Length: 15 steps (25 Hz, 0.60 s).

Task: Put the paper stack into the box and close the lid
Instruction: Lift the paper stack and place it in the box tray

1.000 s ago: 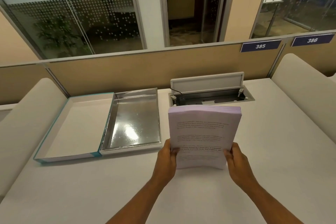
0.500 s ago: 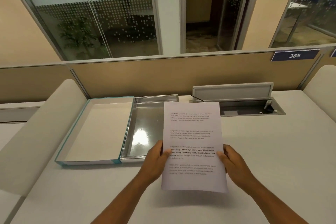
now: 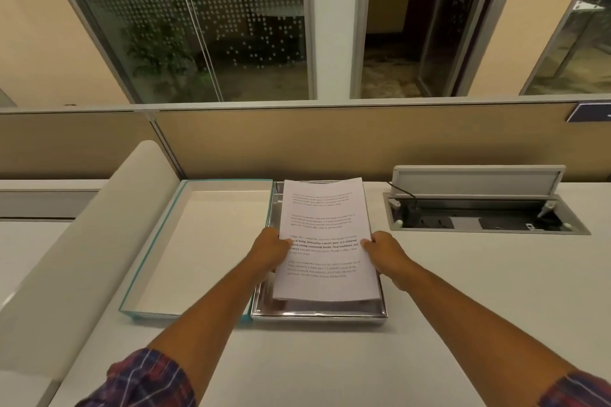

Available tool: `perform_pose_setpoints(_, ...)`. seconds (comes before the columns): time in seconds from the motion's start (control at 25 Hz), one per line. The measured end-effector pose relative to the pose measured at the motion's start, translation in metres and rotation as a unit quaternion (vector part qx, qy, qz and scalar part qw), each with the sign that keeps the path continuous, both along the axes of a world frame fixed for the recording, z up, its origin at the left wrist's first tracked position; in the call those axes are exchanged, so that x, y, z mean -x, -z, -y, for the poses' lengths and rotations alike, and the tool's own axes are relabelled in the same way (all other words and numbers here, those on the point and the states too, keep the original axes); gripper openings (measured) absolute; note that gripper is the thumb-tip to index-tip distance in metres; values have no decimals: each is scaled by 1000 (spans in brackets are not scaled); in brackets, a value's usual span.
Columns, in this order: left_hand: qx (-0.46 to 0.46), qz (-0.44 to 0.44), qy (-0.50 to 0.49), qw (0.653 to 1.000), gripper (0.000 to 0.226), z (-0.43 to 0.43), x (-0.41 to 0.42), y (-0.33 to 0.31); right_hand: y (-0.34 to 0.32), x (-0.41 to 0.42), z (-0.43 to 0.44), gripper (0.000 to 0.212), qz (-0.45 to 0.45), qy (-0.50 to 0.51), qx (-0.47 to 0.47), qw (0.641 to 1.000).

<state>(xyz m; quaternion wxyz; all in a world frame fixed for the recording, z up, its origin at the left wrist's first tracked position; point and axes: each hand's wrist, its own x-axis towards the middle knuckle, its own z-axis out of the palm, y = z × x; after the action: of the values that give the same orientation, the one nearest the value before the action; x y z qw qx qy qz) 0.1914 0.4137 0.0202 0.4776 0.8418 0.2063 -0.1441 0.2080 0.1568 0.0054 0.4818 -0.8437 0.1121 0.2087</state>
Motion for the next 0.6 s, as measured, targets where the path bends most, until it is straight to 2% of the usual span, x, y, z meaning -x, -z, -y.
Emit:
perform_pose_setpoints(0.32, -94, -19, 11, 995, 33, 3, -26, 31, 27, -28, -34, 31, -25, 9, 92, 995)
perform_pose_setpoints(0.44, -98, -35, 3, 995, 35, 0, -31, 37, 34, -29, -40, 31, -24, 12, 121, 992)
perform_pose_setpoints(0.6, -126, -49, 16, 991, 37, 2, -28, 35, 35, -23, -48, 38, -13, 8, 119, 993)
